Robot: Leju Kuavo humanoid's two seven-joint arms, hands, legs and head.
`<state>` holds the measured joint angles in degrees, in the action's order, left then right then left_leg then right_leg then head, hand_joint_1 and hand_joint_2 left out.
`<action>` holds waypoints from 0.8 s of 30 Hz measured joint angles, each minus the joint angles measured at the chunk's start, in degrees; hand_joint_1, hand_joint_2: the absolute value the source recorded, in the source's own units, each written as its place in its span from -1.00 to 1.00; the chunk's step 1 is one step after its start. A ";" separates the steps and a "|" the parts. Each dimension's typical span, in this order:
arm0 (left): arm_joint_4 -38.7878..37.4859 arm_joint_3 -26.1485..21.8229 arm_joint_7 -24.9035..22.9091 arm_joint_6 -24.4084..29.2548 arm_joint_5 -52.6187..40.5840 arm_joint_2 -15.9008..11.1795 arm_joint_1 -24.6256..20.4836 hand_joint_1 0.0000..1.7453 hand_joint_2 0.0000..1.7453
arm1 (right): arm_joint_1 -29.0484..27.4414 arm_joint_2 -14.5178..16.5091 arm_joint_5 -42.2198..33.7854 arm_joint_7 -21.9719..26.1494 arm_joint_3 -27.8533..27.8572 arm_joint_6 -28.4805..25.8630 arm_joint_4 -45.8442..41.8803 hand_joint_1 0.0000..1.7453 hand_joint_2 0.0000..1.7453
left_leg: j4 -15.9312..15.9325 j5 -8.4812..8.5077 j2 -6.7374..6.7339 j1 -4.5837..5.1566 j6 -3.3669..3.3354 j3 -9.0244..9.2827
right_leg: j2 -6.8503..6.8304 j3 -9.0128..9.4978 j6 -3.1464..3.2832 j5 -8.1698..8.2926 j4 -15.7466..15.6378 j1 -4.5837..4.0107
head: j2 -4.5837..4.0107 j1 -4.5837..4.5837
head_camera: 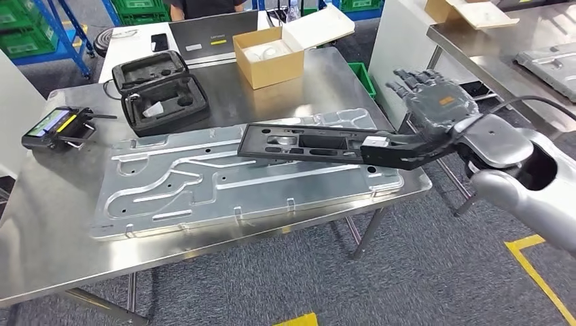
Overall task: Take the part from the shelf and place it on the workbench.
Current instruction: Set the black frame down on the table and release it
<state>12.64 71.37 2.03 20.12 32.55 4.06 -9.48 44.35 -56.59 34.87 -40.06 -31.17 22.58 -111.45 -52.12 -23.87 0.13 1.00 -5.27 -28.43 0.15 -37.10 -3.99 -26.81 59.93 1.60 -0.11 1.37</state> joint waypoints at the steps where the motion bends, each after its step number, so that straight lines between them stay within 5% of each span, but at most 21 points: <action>1: 0.00 -0.14 0.08 0.12 0.16 0.02 0.05 -1.00 -1.00 | -2.08 -0.36 -0.14 -0.01 1.65 -1.52 -1.19 -1.00 -1.00 | 0.04 0.56 -0.01 0.01 -0.14 -0.63 | 0.02 -1.08 -0.14 -2.97 3.87 -0.05 | 0.00 -0.06; 2: 0.01 -0.24 0.16 0.16 0.28 0.04 0.14 -1.00 -1.00 | -4.19 -0.66 -0.36 0.01 3.24 -2.81 -2.40 -1.00 -1.00 | 0.00 1.06 -0.06 0.01 -0.17 -1.27 | 0.02 -1.98 -0.31 -5.08 7.83 -0.03 | 0.00 -0.08; 4: 0.01 -0.36 0.26 0.17 0.44 0.12 0.37 -1.00 -1.00 | -7.45 -1.03 -0.66 0.04 5.99 -4.10 -4.45 -1.00 -1.00 | -0.25 2.02 -0.21 -0.02 -0.04 -2.72 | 0.01 -1.87 -0.67 -5.23 11.93 0.04 | 0.00 -0.10; 5: 0.01 -0.41 0.27 0.18 0.47 0.13 0.47 -1.00 -1.00 | -8.42 -1.21 -0.74 0.05 7.12 -4.30 -5.26 -1.00 -1.00 | -0.51 2.47 -0.31 -0.08 0.11 -3.57 | -0.01 -0.41 -0.84 -3.76 11.01 0.13 | 0.00 -0.10; 7: 0.00 -0.68 0.27 0.21 0.51 0.13 0.53 -1.00 -1.00 | -10.07 -1.64 -0.52 0.05 9.28 -4.87 -6.89 -1.00 -1.00 | -1.41 3.14 -0.38 -0.12 0.56 -5.20 | -0.09 5.30 -1.23 -1.46 3.90 0.33 | 0.00 -0.12; 9: 0.01 -1.07 0.38 0.34 0.68 0.13 0.55 -1.00 -1.00 | -12.77 -2.02 0.52 0.05 11.76 -6.45 -8.76 -1.00 -1.00 | -2.46 3.65 -0.27 0.01 1.08 -6.27 | -0.06 10.34 -0.89 -1.88 -3.57 0.19 | 0.00 -0.11; 12: 0.00 -1.53 0.80 0.75 1.15 0.07 0.99 -1.00 -1.00 | -19.20 -2.42 3.41 0.05 16.07 -8.82 -11.86 -1.00 -1.00 | -2.87 4.63 0.02 -0.01 1.96 -7.01 | -0.26 10.94 0.65 -2.04 -5.68 -0.02 | 0.00 -0.10; 14: -0.01 -1.71 0.97 0.91 1.45 -0.02 1.48 -1.00 -1.00 | -22.80 -2.49 5.06 0.06 18.42 -9.28 -13.84 -1.00 -1.00 | -4.68 2.32 0.10 -0.23 2.77 -8.03 | -0.47 9.83 1.64 -0.97 -5.67 0.14 | 0.00 -0.05; 17: -0.01 -1.97 1.15 1.01 1.84 -0.04 1.74 -1.00 -1.00 | -28.03 -2.45 7.01 0.07 21.70 -9.72 -16.51 -1.00 -1.00 | -14.73 -6.37 0.08 -0.81 3.84 -10.55 | -0.56 7.55 2.21 0.82 -5.63 0.15 | 0.00 0.00; 18: -0.01 -2.17 1.25 1.05 2.03 -0.04 1.75 -1.00 -1.00 | -30.16 -2.34 7.74 0.09 22.86 -10.11 -17.32 -1.00 -1.00 | -18.21 -7.89 0.07 -0.93 3.98 -10.98 | -0.60 6.79 2.22 1.39 -5.59 0.11 | 0.00 -0.01; 20: -0.01 -2.62 1.60 1.19 2.53 -0.04 1.85 -1.00 -1.00 | -34.86 -1.72 9.36 0.45 25.11 -12.22 -18.48 -1.00 -1.00 | -20.12 -6.70 0.07 -0.95 3.83 -9.45 | -0.68 5.34 2.10 2.50 -5.54 0.01 | 0.00 -0.02; 22: -0.01 -2.93 1.98 1.48 3.10 -0.06 1.98 -1.00 -1.00 | -40.64 -0.28 10.98 1.76 27.33 -16.82 -18.86 -1.00 -1.00 | -13.63 -3.49 0.15 -0.75 3.10 -4.09 | -0.76 4.21 1.91 3.48 -5.54 -0.09 | 0.00 -0.02; 24: -0.01 -3.19 2.27 1.91 3.59 -0.10 2.06 -1.00 -1.00 | -46.96 1.88 11.84 3.85 29.63 -23.13 -18.50 -1.00 -1.00 | -4.27 -3.30 0.29 -0.35 2.14 2.03 | -0.90 3.64 1.49 4.37 -5.60 -0.14 | 0.00 -0.05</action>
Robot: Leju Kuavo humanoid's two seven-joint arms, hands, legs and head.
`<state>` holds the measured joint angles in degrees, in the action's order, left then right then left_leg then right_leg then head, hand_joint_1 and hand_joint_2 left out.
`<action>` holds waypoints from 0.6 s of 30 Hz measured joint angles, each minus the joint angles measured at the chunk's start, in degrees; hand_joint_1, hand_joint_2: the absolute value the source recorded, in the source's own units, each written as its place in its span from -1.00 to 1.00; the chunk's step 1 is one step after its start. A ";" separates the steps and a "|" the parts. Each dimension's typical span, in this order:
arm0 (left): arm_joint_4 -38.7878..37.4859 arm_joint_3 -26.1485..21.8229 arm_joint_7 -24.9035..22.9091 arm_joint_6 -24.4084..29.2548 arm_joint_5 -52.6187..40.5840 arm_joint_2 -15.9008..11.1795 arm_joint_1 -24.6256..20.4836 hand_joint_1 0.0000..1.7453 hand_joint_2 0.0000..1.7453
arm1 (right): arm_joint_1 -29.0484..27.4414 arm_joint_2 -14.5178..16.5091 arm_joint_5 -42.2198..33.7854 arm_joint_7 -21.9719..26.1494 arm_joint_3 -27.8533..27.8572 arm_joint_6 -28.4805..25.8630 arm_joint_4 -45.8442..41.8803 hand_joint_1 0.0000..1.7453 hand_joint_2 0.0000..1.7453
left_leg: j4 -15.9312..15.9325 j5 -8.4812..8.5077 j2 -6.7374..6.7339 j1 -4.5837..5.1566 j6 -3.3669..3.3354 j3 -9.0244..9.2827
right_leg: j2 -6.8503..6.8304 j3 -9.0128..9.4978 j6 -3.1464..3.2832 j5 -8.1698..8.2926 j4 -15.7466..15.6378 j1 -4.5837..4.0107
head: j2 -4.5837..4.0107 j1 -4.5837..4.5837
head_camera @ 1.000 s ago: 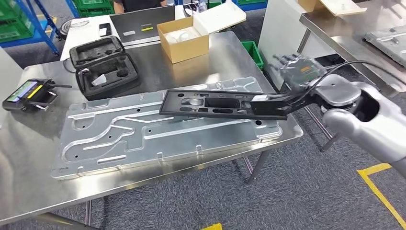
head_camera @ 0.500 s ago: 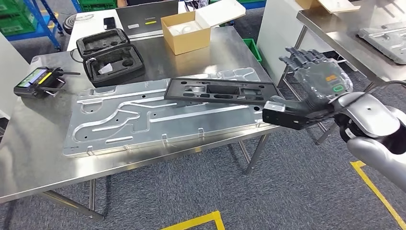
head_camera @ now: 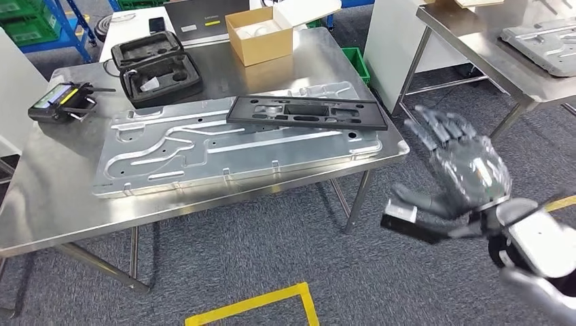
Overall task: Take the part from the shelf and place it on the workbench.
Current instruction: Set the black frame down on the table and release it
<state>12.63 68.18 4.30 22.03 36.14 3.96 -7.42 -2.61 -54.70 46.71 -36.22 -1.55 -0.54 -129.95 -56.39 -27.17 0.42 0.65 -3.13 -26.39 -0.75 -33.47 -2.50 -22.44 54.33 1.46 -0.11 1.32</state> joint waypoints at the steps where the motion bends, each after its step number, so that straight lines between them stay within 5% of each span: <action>1: 0.00 -0.14 0.14 0.19 0.20 -0.02 0.03 -1.00 -1.00 | -2.71 1.22 0.07 1.03 0.92 -3.37 0.69 -1.00 -1.00 | 2.88 -0.49 0.08 0.20 -0.33 1.65 | -0.10 -0.09 -0.31 0.45 -0.11 0.10 | 0.00 -0.01; 4: 0.00 -0.66 0.39 0.59 0.67 -0.03 0.35 -1.00 -1.00 | -9.51 5.06 -1.55 3.63 2.65 -13.02 5.20 -1.00 -1.00 | 5.06 0.35 0.11 0.38 -0.95 1.75 | -0.09 -0.37 -1.39 1.24 -0.56 0.31 | 0.00 -0.01; 6: 0.00 -0.97 0.39 0.93 0.95 -0.10 0.64 -1.00 -1.00 | -12.75 7.55 -4.20 5.15 2.92 -17.83 9.51 -1.00 -1.00 | 5.68 1.98 -0.09 0.21 -1.53 0.71 | 0.18 -1.57 -1.72 -2.21 1.94 0.30 | 0.00 -0.13; 8: 0.00 -1.11 0.38 1.18 1.13 -0.19 0.78 -1.00 -1.00 | -14.40 10.19 -8.37 7.47 2.73 -22.28 14.50 -1.00 -1.00 | 5.68 3.34 -0.27 0.34 -1.95 -0.90 | 0.35 -3.61 -1.80 -8.07 8.79 0.36 | 0.00 -0.23; 9: 0.00 -1.15 0.37 1.25 1.20 -0.20 0.80 -1.00 -1.00 | -14.76 11.71 -11.07 9.32 2.48 -24.75 17.49 -1.00 -1.00 | 5.58 4.00 -0.34 0.46 -2.04 -1.82 | 0.38 -4.37 -1.89 -9.74 12.47 0.37 | 0.00 -0.23; 11: 0.00 -1.27 0.21 1.35 1.40 -0.20 0.84 -1.00 -1.00 | -14.58 15.14 -17.06 14.75 1.60 -29.92 24.92 -1.00 -1.00 | 5.21 5.24 -0.46 0.66 -2.02 -3.77 | 0.39 -3.76 -1.99 -8.65 15.79 0.35 | 0.00 -0.24; 13: 0.00 -1.36 -0.10 1.53 1.56 -0.21 0.83 -1.00 -1.00 | -13.02 18.85 -23.59 22.02 0.18 -34.06 33.69 -1.00 -1.00 | 4.31 6.18 -0.54 0.71 -1.68 -5.77 | 0.38 0.60 -2.01 -5.26 11.42 0.44 | 0.00 -0.25; 15: 0.00 -1.38 -0.35 1.74 1.65 -0.22 0.72 -1.00 -1.00 | -10.77 22.17 -29.73 28.96 -1.33 -36.14 42.15 -1.00 -1.00 | 2.97 6.75 -0.63 0.90 -1.14 -7.48 | 0.41 6.03 -1.75 -5.58 3.51 0.30 | 0.00 -0.30; 16: 0.00 -1.39 -0.40 1.86 1.70 -0.22 0.66 -1.00 -1.00 | -9.53 23.79 -32.16 31.97 -2.06 -36.75 46.40 -1.00 -1.00 | 2.45 7.06 -0.72 0.97 -0.83 -7.98 | 0.48 7.54 -1.41 -6.44 0.89 0.19 | 0.00 -0.33; 18: 0.00 -1.40 -0.45 2.05 1.84 -0.26 0.66 -1.00 -1.00 | -7.19 26.86 -35.87 36.00 -3.39 -36.69 54.66 -1.00 -1.00 | 2.05 7.79 -0.85 0.87 -0.23 -8.44 | 0.59 7.73 -0.38 -6.86 -0.44 -0.12 | 0.00 -0.38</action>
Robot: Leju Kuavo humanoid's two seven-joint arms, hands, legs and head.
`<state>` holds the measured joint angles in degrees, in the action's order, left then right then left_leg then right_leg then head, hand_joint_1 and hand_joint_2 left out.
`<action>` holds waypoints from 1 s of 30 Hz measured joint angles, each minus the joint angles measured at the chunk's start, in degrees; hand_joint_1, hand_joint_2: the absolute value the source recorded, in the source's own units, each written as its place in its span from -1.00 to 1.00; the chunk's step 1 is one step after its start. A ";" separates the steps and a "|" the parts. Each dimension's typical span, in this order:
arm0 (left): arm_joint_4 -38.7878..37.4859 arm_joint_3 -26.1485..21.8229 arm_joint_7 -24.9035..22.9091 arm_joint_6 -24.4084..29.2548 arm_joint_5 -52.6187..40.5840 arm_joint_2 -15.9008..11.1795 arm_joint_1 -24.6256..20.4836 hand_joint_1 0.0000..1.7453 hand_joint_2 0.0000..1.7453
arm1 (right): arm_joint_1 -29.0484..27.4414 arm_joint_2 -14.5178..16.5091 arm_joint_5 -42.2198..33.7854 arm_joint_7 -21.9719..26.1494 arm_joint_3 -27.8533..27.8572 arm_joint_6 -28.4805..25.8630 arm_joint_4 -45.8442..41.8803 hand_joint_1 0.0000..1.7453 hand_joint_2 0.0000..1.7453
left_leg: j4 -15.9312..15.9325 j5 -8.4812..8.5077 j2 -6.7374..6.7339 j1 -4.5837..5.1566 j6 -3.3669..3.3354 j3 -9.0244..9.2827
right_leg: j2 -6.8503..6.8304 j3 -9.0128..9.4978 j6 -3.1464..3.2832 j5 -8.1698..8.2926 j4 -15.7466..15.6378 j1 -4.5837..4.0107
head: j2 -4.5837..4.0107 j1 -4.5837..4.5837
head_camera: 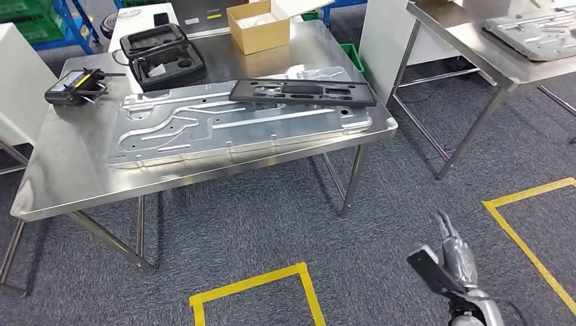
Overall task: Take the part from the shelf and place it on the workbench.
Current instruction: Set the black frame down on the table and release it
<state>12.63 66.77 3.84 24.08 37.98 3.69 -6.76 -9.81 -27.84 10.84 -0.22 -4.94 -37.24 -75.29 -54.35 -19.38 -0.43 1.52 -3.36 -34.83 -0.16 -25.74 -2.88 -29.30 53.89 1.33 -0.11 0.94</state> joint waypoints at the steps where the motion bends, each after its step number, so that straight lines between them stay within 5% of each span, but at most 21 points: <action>1: 0.00 -0.01 -0.01 0.09 0.06 -0.04 0.06 -1.00 -1.00 | 1.22 1.73 -2.06 1.42 -0.80 1.06 4.47 -1.00 -1.00 | -0.33 -0.23 0.00 -0.22 0.39 -0.29 | -0.06 -0.39 0.51 0.49 -0.01 -0.05 | 0.00 -0.04; 3: 0.00 -0.01 -0.11 0.18 -0.02 -0.12 0.23 -1.00 -1.00 | 3.50 5.36 -6.63 3.99 -2.47 4.96 13.33 -1.00 -1.00 | -3.42 -3.97 0.10 -0.61 1.36 -1.52 | -0.21 -1.66 1.51 1.83 -0.05 -0.02 | 0.00 -0.04; 6: 0.00 0.01 -0.55 0.18 -0.72 -0.15 0.05 -1.00 -1.00 | 6.61 11.25 -11.56 6.68 -4.31 10.34 25.68 -1.00 -1.00 | -14.13 -12.26 0.15 -1.01 2.48 -3.95 | -0.18 -4.42 1.98 4.00 0.03 0.00 | 0.00 -0.02; 8: 0.00 0.05 -1.08 0.14 -1.39 -0.17 -0.13 -1.00 -1.00 | 7.92 15.04 -13.08 5.47 -5.13 13.12 32.74 -1.00 -1.00 | -17.48 -12.09 0.15 -1.07 2.53 -3.14 | -0.25 -6.29 1.93 5.35 0.08 -0.06 | 0.00 -0.02; 9: 0.00 0.09 -1.38 0.09 -1.73 -0.17 -0.19 -1.00 -1.00 | 8.43 16.71 -13.40 4.05 -5.52 14.44 35.63 -1.00 -1.00 | -16.16 -10.50 0.16 -1.01 2.32 -1.33 | -0.27 -7.16 1.89 6.01 0.09 -0.13 | 0.00 -0.02; 11: 0.00 0.19 -1.91 0.00 -2.33 -0.30 -0.53 -1.00 -1.00 | 9.35 19.60 -13.73 1.25 -6.18 16.50 40.17 -1.00 -1.00 | -8.01 -8.27 0.30 -0.69 1.32 5.10 | -0.23 -8.50 1.73 7.27 0.10 -0.25 | 0.00 -0.03; 13: 0.00 0.31 -2.16 -0.02 -2.69 -0.48 -1.17 -1.00 -1.00 | 10.24 21.82 -13.85 -0.39 -6.61 17.67 43.98 -1.00 -1.00 | 0.97 -8.84 0.48 -0.20 0.33 11.06 | -0.24 -9.15 1.31 8.47 0.03 -0.30 | 0.00 -0.06; 14: 0.00 0.38 -2.21 -0.02 -2.79 -0.55 -1.43 -1.00 -1.00 | 10.63 22.72 -13.78 -0.95 -6.78 18.22 45.66 -1.00 -1.00 | 3.30 -9.32 0.53 -0.01 0.05 12.38 | -0.28 -9.30 1.00 9.07 -0.11 -0.28 | 0.00 -0.06; 16: 0.00 0.52 -2.45 -0.05 -2.93 -0.54 -1.55 -1.00 -1.00 | 11.26 24.15 -13.48 -2.41 -7.17 19.40 48.77 -1.00 -1.00 | 4.22 -8.64 0.43 -0.04 -0.31 11.86 | -0.26 -9.53 0.32 10.00 -0.45 -0.21 | 0.00 -0.02; 18: 0.00 0.60 -2.79 -0.14 -3.03 -0.58 -1.42 -1.00 -1.00 | 11.57 25.36 -13.17 -4.38 -7.63 20.30 51.40 -1.00 -1.00 | 4.43 -7.21 0.22 -0.32 -1.01 10.60 | -0.08 -10.48 -0.12 7.17 1.58 -0.22 | 0.00 -0.02; 21: 0.00 0.63 -3.09 -0.19 -3.05 -0.71 -1.29 -1.00 -1.00 | 11.85 26.83 -12.42 -7.12 -8.17 20.62 54.28 -1.00 -1.00 | 4.31 -5.14 0.06 -0.28 -1.59 8.21 | 0.03 -13.24 -0.41 -1.83 12.45 -0.20 | 0.00 -0.13; 22: 0.00 0.64 -3.13 -0.19 -3.05 -0.72 -1.22 -1.00 -1.00 | 11.95 27.19 -12.18 -7.74 -8.37 20.63 55.03 -1.00 -1.00 | 4.17 -4.47 -0.01 -0.20 -1.61 7.30 | 0.04 -13.59 -0.48 -2.87 15.85 -0.21 | 0.00 -0.13; 24: 0.00 0.67 -3.15 -0.19 -3.05 -0.72 -1.07 -1.00 -1.00 | 12.16 27.83 -11.79 -8.47 -8.90 20.82 56.34 -1.00 -1.00 | 3.61 -3.24 -0.11 -0.10 -1.53 5.34 | 0.06 -11.68 -0.41 -0.69 17.33 -0.29 | 0.00 -0.13; 26: 0.00 0.73 -3.17 -0.19 -3.04 -0.72 -0.95 -1.00 -1.00 | 12.40 28.31 -11.54 -8.85 -9.30 21.05 57.25 -1.00 -1.00 | 2.84 -2.33 -0.15 -0.06 -1.32 3.52 | 0.06 -5.99 0.01 2.13 10.79 -0.44 | 0.00 -0.13; 28: 0.00 0.79 -3.23 -0.14 -3.04 -0.72 -0.89 -1.00 -1.00 | 12.76 28.65 -11.46 -9.03 -9.48 21.16 57.91 -1.00 -1.00 | 2.18 -1.53 -0.24 0.00 -0.92 2.31 | 0.05 -0.12 0.47 1.58 1.71 -0.78 | 0.00 -0.11; 30: 0.00 0.90 -3.28 -0.08 -3.05 -0.72 -0.85 -1.00 -1.00 | 13.03 29.00 -11.31 -9.11 -9.67 21.21 58.55 -1.00 -1.00 | 1.98 -0.60 -0.35 -0.10 -0.41 1.63 | 0.07 1.88 0.83 0.65 -2.49 -1.14 | 0.00 -0.10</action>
<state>12.63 67.67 0.56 24.00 34.93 2.97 -7.60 3.22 1.16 -0.47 -9.33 -14.61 -16.03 -16.74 -52.37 -19.99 -0.78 1.42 -3.77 -33.20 -0.09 -23.86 -2.05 -28.65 51.41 0.19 -0.11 0.84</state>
